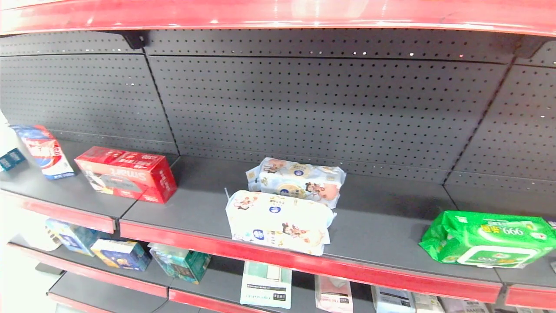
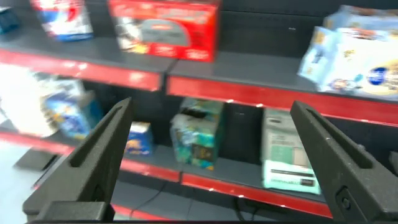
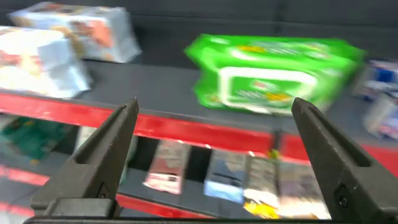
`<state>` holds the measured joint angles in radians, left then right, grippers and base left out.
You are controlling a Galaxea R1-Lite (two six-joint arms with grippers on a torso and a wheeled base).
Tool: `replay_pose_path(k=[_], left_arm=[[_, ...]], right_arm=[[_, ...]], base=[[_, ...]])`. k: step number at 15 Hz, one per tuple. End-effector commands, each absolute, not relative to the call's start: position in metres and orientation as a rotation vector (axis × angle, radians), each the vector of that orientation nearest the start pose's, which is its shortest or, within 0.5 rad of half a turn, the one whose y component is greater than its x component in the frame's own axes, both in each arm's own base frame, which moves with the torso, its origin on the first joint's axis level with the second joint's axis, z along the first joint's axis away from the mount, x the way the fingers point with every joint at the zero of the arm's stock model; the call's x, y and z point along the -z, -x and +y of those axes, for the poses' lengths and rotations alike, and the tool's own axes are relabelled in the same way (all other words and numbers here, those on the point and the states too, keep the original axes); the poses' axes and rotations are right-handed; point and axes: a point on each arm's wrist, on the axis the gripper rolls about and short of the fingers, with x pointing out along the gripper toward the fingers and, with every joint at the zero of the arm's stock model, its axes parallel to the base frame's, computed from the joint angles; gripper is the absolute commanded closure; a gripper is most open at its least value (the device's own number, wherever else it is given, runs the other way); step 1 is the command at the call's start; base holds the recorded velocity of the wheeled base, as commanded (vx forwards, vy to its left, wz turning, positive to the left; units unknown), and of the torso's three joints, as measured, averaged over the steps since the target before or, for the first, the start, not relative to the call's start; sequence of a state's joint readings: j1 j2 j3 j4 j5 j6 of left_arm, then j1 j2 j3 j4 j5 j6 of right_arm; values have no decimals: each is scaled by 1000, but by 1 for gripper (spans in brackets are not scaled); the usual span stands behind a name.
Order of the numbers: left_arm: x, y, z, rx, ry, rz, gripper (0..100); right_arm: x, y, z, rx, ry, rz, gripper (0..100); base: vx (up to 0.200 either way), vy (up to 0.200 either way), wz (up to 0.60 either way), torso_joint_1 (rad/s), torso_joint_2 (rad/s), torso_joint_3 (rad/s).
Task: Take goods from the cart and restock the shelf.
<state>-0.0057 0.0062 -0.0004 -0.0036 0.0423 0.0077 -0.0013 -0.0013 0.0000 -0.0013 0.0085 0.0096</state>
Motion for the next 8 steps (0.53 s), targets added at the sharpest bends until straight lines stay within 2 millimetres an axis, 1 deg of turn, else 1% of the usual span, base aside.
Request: replay_pose_path(k=[1,7,8], left_arm=[[-76,22,1,-37,-9,5,0],[-76,22,1,-37,-8,5,0],[-76,22,1,-37,-8,5,0]], right_arm=[[-76,23,0,-8,-9,-1,0],[-76,23,0,-6,-6,-2,0],[-76,23,0,-8,-3,-3,0]], base=[[0,0,-600,7,2,2],[0,0,-600,-2,5,3],[0,0,0,0,0,0]])
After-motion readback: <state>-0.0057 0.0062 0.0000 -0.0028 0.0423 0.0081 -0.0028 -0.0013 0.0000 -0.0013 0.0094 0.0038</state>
